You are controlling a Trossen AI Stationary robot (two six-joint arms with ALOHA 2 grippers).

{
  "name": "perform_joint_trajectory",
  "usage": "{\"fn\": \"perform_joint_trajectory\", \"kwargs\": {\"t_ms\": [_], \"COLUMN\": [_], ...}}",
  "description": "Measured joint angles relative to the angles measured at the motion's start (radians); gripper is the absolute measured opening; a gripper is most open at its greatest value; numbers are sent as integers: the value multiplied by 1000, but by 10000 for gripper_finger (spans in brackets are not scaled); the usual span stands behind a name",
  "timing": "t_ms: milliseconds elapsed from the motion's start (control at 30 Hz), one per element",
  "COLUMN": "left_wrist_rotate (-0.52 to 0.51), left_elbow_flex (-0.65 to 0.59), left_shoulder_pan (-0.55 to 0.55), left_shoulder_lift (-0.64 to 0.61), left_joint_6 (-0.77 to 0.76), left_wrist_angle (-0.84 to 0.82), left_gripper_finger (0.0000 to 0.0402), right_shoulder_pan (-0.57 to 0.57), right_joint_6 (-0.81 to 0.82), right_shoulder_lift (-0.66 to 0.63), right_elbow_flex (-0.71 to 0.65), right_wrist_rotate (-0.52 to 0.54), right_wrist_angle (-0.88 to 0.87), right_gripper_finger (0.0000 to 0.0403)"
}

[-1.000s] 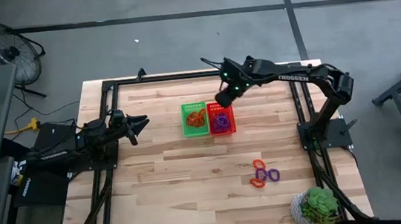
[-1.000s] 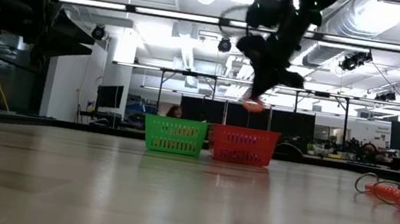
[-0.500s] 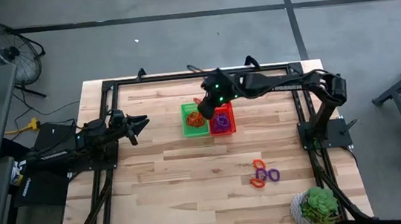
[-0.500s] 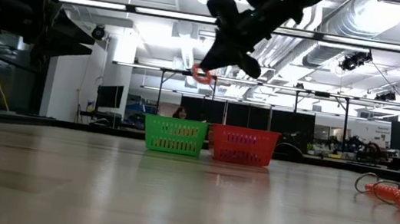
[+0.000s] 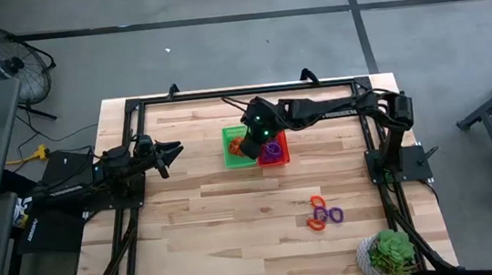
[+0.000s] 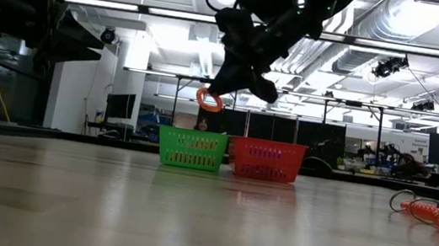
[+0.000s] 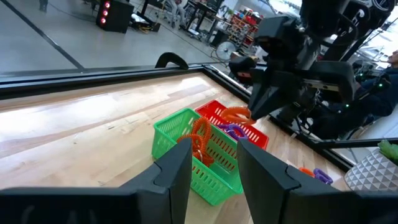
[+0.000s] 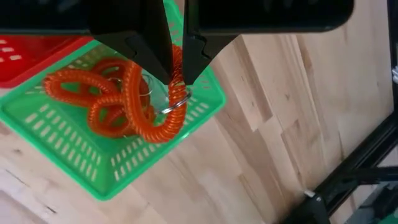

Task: Sort spring keychains
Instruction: Put the orange spring keychain into the green bin

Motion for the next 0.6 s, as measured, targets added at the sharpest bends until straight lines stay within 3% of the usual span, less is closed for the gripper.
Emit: {"fn": "perform_joint_trajectory", "kwargs": {"t_ms": [600], "left_wrist_rotate": [1], "left_elbow_flex": [0], "left_shoulder_pan": [0], "left_shoulder_lift": [0], "left_joint_6": [0], "left_wrist_angle": [4], "left_gripper_finger": [126], "right_shoulder_pan": [-9], "right_joint_6": [-305], "right_shoulder_lift": [193], "right_elbow_flex": [295], "right_wrist_rotate": [137], "right_wrist_angle": [-366], "right_gripper_finger": [34]}}
